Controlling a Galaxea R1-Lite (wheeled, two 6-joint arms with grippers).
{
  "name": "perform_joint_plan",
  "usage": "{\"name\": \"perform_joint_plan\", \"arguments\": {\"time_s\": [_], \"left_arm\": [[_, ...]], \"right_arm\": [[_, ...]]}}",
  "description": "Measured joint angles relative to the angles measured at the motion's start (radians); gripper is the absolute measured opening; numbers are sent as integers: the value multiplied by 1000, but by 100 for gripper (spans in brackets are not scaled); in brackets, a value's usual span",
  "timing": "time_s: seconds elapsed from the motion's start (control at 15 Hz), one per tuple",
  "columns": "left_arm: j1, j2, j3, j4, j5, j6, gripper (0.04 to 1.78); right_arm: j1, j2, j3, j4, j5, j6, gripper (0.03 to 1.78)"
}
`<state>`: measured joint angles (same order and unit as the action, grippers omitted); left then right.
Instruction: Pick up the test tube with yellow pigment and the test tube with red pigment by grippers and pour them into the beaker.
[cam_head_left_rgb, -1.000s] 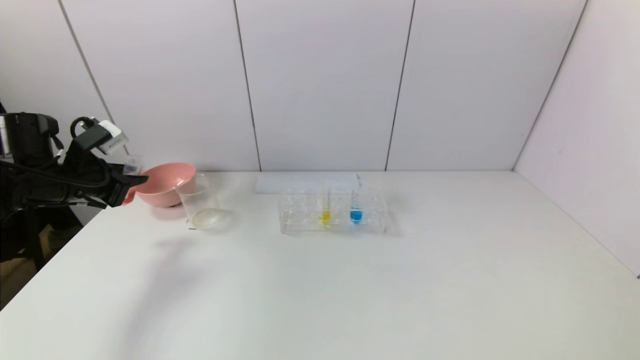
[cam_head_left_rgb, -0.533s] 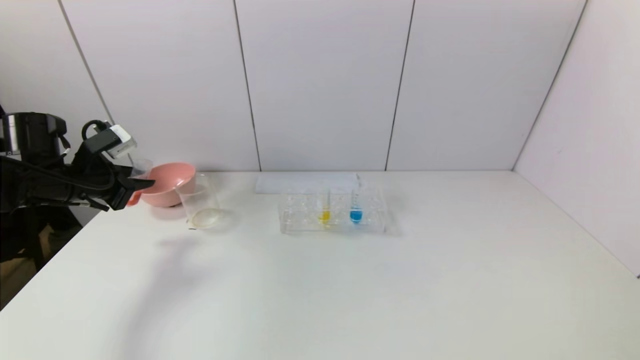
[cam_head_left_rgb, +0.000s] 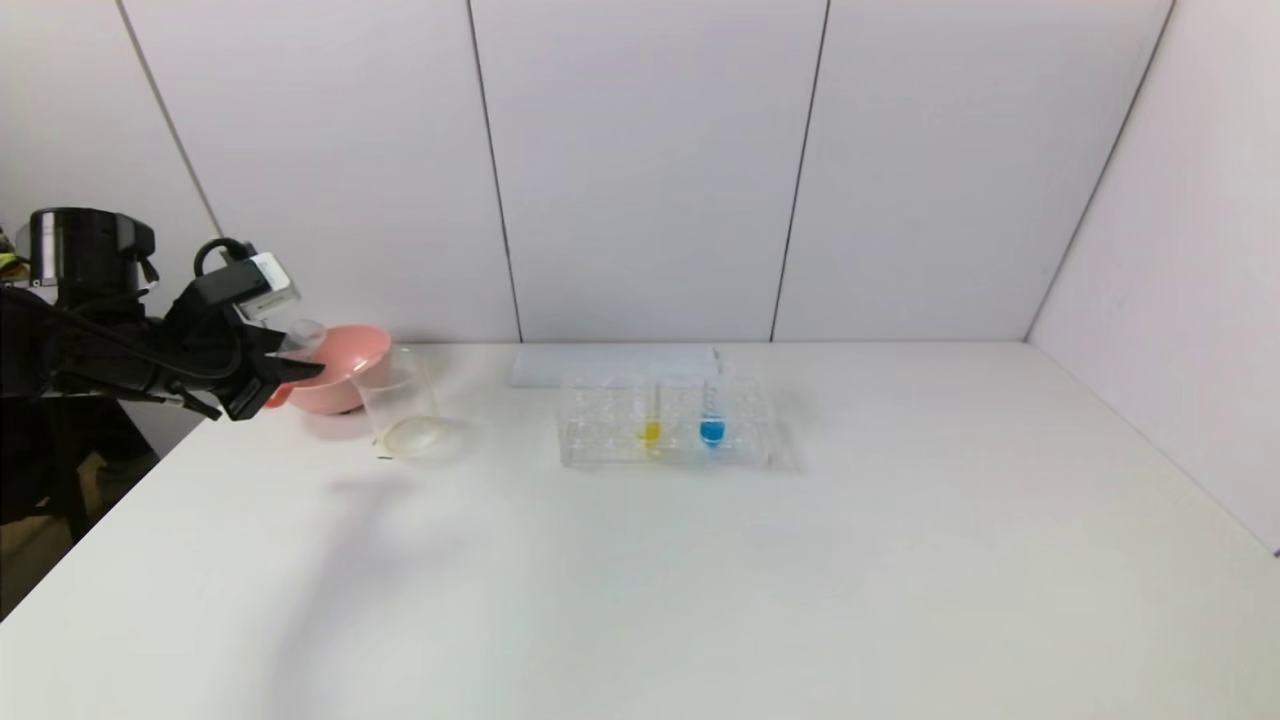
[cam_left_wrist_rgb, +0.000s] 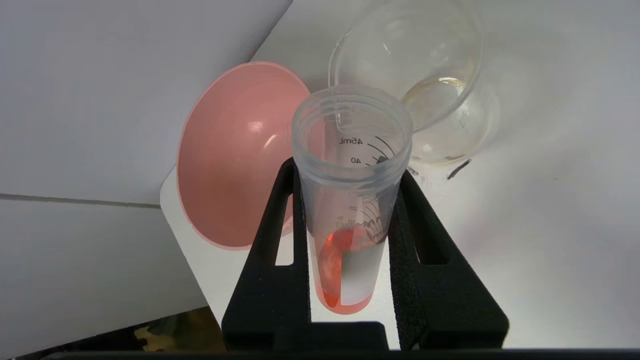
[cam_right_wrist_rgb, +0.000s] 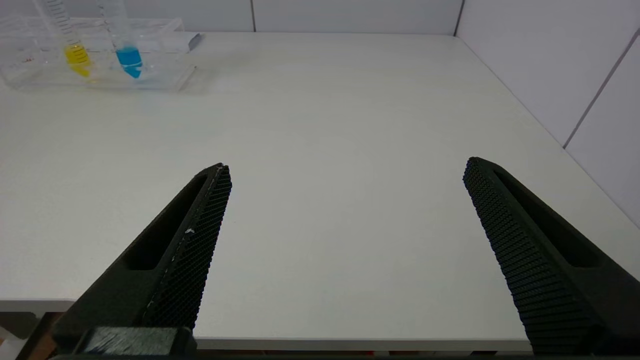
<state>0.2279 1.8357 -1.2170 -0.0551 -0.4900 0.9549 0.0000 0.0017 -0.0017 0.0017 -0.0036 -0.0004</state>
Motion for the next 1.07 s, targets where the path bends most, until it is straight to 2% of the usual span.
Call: {"name": "perform_joint_plan", "arguments": {"time_s": [0.47,1.07], "left_arm": [[-3,19,-200,342,-1,195,46],[-7,86,-334,442,2,324,46]], "right_arm": [[0,0,0,0,0,0,170],[0,0,0,0,0,0,170]]}}
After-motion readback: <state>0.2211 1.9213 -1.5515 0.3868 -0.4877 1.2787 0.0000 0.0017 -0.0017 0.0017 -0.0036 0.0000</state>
